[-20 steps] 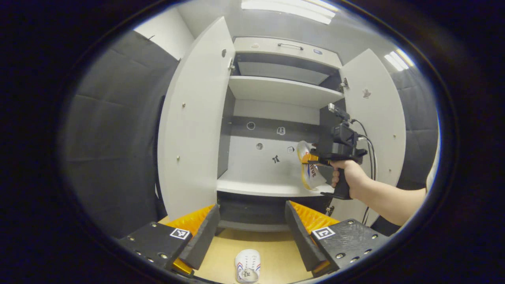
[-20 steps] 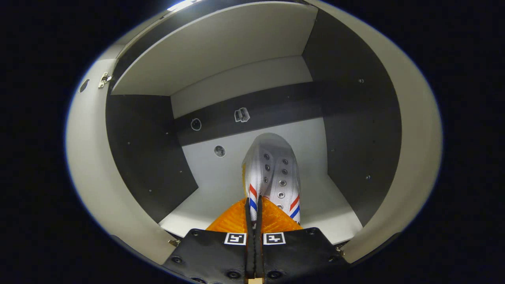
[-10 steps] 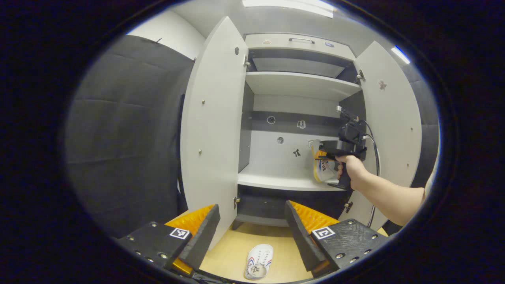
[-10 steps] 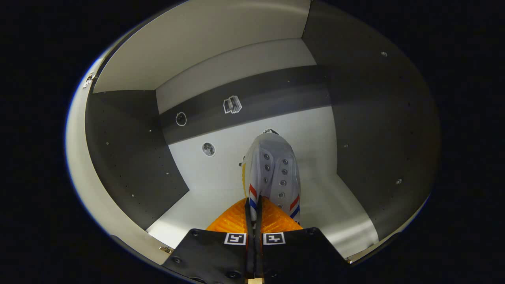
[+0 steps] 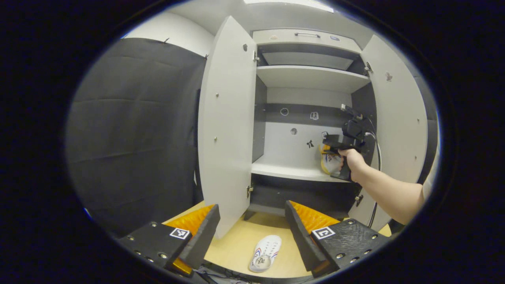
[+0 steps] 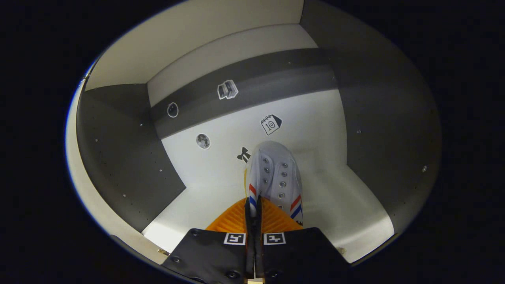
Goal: Grab one shoe with the right hand and put it into the shoe cabinet, grab the other shoe with the left hand and put it into the shoe cabinet; then close the right door with the right hand and the left door with the left hand.
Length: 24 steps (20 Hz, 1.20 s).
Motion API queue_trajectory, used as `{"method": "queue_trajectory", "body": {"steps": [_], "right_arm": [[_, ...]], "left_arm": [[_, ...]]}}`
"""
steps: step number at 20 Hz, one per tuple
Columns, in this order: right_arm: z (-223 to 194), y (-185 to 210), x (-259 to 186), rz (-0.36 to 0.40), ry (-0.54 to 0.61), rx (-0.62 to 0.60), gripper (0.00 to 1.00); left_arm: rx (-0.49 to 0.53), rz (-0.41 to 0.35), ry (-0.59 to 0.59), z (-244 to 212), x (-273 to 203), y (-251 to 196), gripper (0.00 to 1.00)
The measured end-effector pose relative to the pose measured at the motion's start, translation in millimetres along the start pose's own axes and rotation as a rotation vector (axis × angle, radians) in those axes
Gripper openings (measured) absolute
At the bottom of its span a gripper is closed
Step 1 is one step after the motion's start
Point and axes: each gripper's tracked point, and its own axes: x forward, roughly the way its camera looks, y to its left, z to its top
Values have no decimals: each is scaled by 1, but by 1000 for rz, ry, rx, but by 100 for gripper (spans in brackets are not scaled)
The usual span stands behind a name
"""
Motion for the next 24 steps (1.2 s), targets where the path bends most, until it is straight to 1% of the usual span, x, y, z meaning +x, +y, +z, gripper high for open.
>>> {"method": "queue_trajectory", "body": {"steps": [2,3,4,5,6,7,8,10,11,12,15,16,20,21,23,24], "right_arm": [[-2,-3,4,-4,11,14,5],[-2,-6,5,-14,11,17,0],[0,-8,3,-24,5,13,9],[4,-6,-1,-11,-15,5,15],[9,-2,-6,-7,-37,-11,10],[13,0,-14,-9,-56,-36,30],[14,6,-23,1,-68,-61,41],[16,10,-45,-11,-89,-106,75],[18,10,-60,-29,-106,-126,92],[19,10,-76,-54,-126,-145,98],[21,9,-130,-119,-199,-173,98],[18,11,-149,-128,-214,-172,98],[-5,6,-213,-182,-261,-151,98],[-13,2,-226,-208,-265,-145,98],[-32,-4,-250,-250,-256,-132,98],[-43,-5,-261,-261,-244,-132,98]], "left_arm": [[6,28,8,-5,-4,6,96],[2,40,16,-8,-8,9,96],[-9,42,25,-12,-10,11,95],[-21,34,32,-16,-10,12,95],[-29,18,39,-19,-10,12,95],[-30,-2,49,-23,-8,12,95],[-26,-24,57,-26,-5,14,94],[-6,-89,48,-26,5,15,96],[6,-126,38,-24,9,16,96],[16,-169,37,-24,13,16,96],[19,-305,40,-29,19,17,94],[28,-340,46,-33,21,19,94],[74,-451,75,-60,27,32,96],[77,-473,83,-65,27,35,96],[82,-518,101,-73,29,38,95],[88,-539,108,-79,28,39,97]]}}
